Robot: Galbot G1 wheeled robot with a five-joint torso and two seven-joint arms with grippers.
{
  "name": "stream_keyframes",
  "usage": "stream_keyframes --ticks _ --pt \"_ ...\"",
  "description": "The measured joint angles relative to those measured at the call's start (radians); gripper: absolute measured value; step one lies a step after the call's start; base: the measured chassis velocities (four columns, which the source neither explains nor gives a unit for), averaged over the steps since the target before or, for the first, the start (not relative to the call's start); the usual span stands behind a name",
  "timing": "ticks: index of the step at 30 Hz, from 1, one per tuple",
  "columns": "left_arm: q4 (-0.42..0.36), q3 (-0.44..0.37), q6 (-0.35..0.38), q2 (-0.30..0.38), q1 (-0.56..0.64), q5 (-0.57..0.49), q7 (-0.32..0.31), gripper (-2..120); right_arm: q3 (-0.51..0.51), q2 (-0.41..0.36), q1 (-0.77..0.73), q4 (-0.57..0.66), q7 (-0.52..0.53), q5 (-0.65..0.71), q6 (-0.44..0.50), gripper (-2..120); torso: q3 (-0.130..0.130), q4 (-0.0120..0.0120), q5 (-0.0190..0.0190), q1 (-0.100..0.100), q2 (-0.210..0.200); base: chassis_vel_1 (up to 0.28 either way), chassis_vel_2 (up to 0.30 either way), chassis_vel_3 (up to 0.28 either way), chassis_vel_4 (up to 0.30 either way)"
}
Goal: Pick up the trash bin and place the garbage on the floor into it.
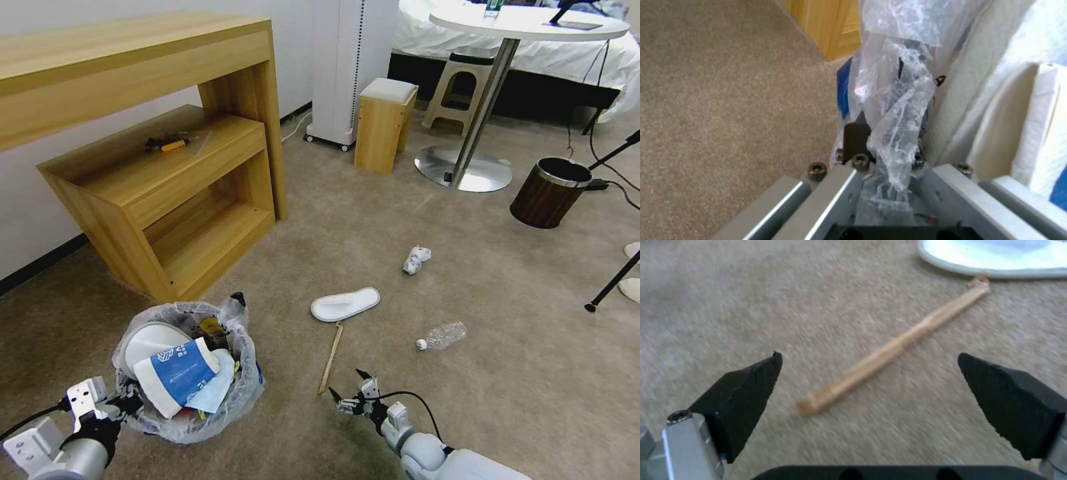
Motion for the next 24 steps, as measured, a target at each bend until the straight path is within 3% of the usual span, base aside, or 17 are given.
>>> stream_keyframes --ticks 24 --pt "-0.028 0.006 -0.010 -0.015 0.013 -0.001 0.003 0 0.094 0.115 -0.076 -0.064 0.014 -0.044 0.004 100 0.000 -0.0001 -0.0004 0.000 0.000 0.000 0.000 0.000 0.000"
